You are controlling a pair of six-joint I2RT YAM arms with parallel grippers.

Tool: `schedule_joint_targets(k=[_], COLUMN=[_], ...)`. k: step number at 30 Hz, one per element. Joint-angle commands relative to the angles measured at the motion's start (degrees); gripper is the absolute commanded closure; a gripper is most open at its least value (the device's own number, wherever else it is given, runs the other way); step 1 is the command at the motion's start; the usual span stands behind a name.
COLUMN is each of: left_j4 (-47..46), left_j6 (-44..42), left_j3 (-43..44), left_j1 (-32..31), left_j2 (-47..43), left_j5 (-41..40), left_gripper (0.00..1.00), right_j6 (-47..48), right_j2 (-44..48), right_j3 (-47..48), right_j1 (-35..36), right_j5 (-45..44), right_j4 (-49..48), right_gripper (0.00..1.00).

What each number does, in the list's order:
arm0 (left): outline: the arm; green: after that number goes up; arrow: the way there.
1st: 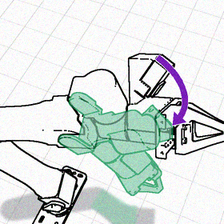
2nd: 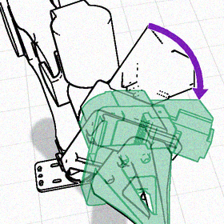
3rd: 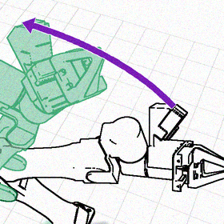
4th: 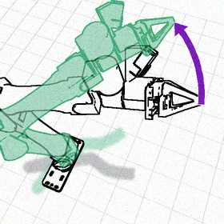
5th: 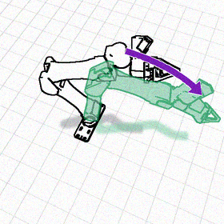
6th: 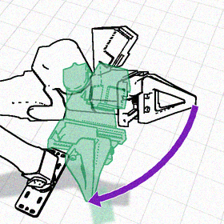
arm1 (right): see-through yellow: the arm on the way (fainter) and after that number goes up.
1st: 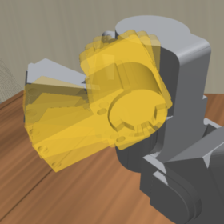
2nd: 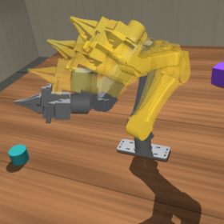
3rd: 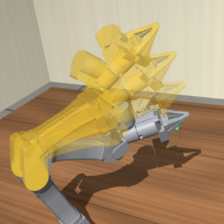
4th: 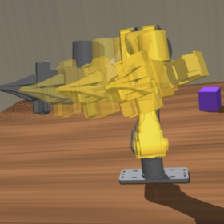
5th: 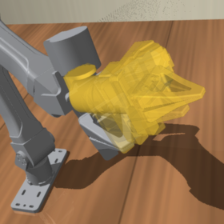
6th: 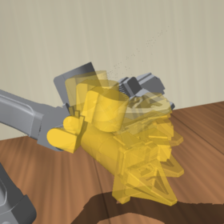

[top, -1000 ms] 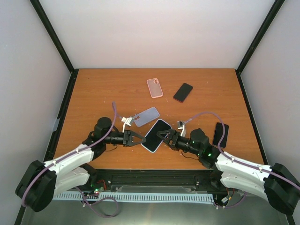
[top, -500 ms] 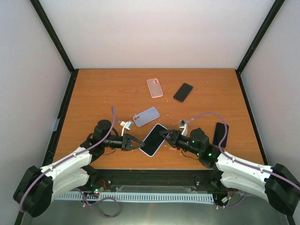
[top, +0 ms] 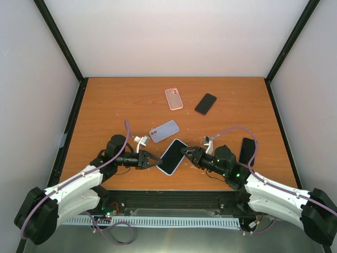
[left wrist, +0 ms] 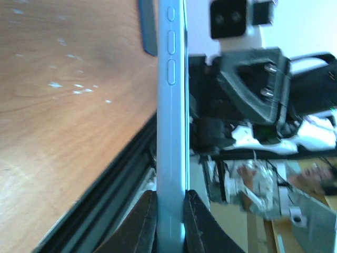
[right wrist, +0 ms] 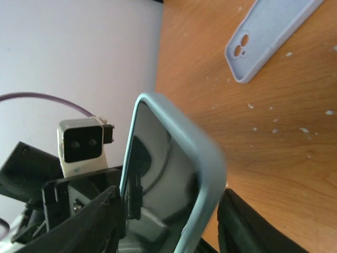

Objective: Put the phone into the phone case

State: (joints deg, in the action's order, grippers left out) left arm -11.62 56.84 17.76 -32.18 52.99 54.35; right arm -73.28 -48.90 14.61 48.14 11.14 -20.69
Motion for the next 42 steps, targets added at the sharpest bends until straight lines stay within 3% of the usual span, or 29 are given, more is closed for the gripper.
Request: schedule_joint_targets(k=[1,4,12,20,27,33,38,42], left_j4=[5.71,6.37,15.03,17.66,18.89,18.31,18.10,26.57], left_j6=[-0.81,-0.52,-3.35,-4.04,-2.69,-0.72,-3.12,-3.75], left_j3=[3.15,3.86,6.19,4.66,2.53,-0.42,2.68,6.66], left_j1=[0.10,0.45,8.17,17.75,19.96,20.14,20.23,20.36], left_j2=[-0.40,-0.25,2.42,9.48,13.23,5.57,-4.43,-8.47], left_j5=[-6.84,-9.20,-13.64,-15.85,-21.27,-22.15,-19.03,-27.29], left_gripper=[1.00,1.00,1.00,1.00,1.00,1.00,1.00,1.00], right_j6=[5.14,4.84,8.35,11.15,12.15,13.37,12.84,11.69], right_j2=[3.80,6.46,9.88,10.91,9.82,7.89,6.18,5.51], right_j3=[2.47,1.42,3.37,5.95,8.17,10.62,10.76,10.35], right_j1=[0.02,0.02,-0.06,-0.06,-0.15,-0.24,-0.33,-0.33], right_j5=[-3.72,-5.90,-7.90,-10.26,-11.65,-13.10,-13.12,-12.63], right_j4=[10.24,11.97,19.71,26.63,31.83,35.43,34.97,33.88], right_gripper=[0.41,0.24,0.08,0.06,0.05,0.05,0.05,0.05])
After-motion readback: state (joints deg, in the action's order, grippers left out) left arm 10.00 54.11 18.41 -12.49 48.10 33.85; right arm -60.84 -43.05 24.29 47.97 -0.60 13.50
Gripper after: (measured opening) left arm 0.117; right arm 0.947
